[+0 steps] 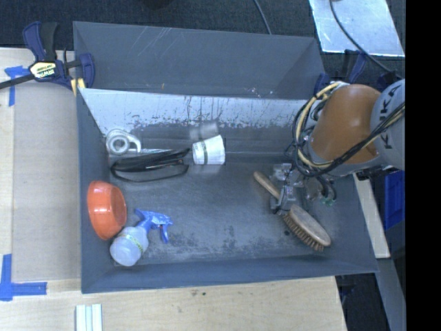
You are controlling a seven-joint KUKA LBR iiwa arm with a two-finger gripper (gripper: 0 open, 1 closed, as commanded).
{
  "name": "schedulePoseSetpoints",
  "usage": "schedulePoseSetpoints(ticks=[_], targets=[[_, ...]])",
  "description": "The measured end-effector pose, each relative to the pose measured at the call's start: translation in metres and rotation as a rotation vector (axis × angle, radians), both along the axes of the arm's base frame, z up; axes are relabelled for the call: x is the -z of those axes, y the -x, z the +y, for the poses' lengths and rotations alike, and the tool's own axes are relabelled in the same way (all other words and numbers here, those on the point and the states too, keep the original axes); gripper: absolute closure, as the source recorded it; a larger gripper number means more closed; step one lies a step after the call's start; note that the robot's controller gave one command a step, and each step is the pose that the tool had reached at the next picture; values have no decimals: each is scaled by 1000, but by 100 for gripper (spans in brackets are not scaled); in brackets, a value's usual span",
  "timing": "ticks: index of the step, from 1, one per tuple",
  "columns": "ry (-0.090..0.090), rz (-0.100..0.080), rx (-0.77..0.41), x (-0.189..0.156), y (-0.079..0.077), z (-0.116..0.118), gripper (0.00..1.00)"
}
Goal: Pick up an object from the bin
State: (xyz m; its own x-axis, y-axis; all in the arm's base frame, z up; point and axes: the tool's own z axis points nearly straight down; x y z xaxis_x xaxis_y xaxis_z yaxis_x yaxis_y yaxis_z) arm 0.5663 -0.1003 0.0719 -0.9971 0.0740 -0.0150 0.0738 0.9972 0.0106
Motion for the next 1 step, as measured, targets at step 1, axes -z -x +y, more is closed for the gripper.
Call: schedulePoseSetpoints(ticks=[1], targets=[[2, -11, 5, -87, -13, -8, 100]])
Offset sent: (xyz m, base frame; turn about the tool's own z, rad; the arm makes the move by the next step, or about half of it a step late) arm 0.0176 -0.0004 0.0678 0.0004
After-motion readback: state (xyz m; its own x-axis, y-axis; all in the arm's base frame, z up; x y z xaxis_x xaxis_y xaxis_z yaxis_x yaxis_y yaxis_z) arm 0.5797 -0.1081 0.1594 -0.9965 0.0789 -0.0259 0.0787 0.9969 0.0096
